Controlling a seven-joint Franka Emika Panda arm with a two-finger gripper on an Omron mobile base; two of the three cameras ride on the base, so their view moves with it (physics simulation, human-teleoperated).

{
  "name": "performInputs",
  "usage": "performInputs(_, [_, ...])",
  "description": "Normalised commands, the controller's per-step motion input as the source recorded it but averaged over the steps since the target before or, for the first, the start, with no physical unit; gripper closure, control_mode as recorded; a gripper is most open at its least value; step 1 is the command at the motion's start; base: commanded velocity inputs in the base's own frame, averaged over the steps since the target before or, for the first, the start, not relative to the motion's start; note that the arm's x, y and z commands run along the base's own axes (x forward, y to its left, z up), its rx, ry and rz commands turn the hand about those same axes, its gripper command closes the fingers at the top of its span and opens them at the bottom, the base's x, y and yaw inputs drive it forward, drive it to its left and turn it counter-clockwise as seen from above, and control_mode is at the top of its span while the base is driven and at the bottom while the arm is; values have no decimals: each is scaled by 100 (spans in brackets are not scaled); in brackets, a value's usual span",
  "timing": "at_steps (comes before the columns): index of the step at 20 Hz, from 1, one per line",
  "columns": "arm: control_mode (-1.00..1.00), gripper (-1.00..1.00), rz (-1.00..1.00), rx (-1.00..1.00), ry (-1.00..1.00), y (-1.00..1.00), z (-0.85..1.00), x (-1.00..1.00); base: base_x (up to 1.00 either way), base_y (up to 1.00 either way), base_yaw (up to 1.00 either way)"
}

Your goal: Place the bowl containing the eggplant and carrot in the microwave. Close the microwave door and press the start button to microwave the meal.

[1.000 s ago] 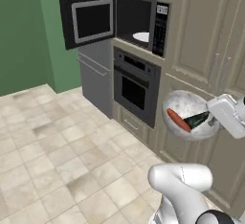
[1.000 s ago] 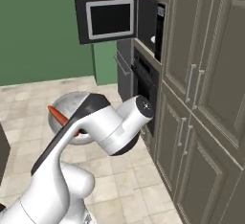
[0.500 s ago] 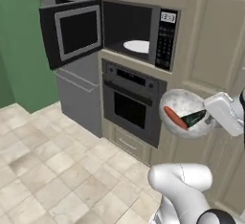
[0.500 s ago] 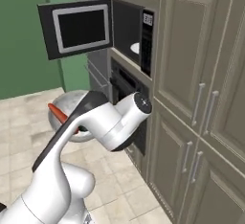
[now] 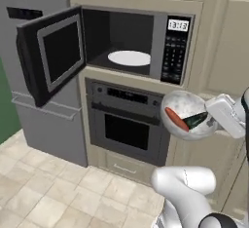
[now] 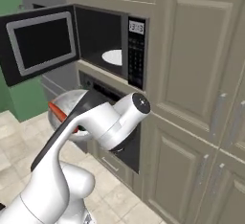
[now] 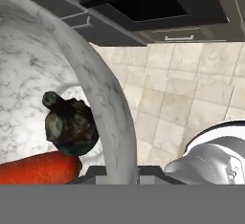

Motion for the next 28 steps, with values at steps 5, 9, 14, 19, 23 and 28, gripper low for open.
performInputs(5, [100, 100, 0, 0, 0, 0, 0, 0, 59, 83, -46])
performInputs(9, [100, 100, 0, 0, 0, 0, 0, 0, 44, 77, -37])
performInputs(14, [100, 100, 0, 0, 0, 0, 0, 0, 40, 48, -25])
performInputs(19, [100, 100, 0, 0, 0, 0, 0, 0, 44, 34, -22])
performInputs(23, [100, 100, 0, 0, 0, 0, 0, 0, 58, 35, -23])
performInputs(28, [100, 100, 0, 0, 0, 0, 0, 0, 59, 22, -21])
